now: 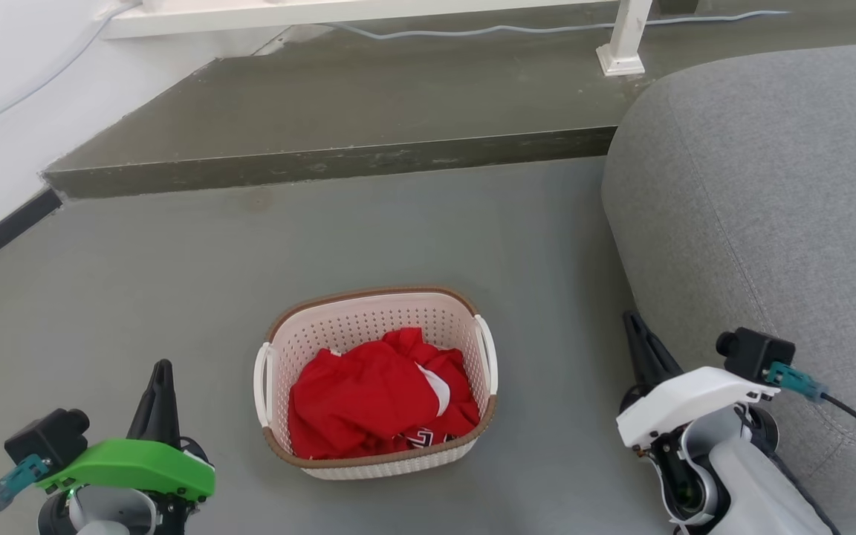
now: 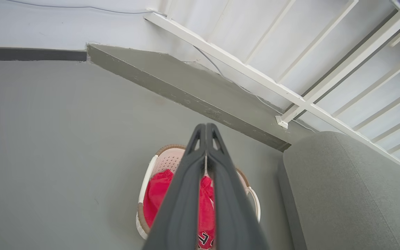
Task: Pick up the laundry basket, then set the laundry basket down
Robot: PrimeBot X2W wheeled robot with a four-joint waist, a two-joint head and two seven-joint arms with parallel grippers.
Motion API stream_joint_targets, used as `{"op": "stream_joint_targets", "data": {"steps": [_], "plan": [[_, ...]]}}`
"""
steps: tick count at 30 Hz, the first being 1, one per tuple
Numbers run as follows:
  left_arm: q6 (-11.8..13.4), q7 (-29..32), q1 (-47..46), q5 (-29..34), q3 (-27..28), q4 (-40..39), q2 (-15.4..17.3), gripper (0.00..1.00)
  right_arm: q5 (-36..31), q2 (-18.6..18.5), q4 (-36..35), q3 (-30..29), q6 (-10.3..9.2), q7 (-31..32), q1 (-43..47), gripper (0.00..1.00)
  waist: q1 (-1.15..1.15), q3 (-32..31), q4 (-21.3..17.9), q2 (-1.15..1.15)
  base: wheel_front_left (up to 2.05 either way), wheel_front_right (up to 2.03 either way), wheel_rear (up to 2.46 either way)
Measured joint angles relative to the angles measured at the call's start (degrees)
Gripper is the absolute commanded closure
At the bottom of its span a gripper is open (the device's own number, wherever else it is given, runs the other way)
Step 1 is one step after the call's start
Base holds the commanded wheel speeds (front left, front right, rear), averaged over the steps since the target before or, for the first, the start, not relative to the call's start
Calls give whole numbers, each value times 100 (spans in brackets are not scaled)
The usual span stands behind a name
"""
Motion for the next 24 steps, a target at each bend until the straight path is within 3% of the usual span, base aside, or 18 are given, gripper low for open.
{"op": "stream_joint_targets", "data": {"steps": [24], "plan": [[-25, 557, -2, -1655, 249, -49, -15, 100, 1770, 14, -193, -814, 305, 525, 125, 100, 0, -138, -13, 0, 0, 0, 0]]}}
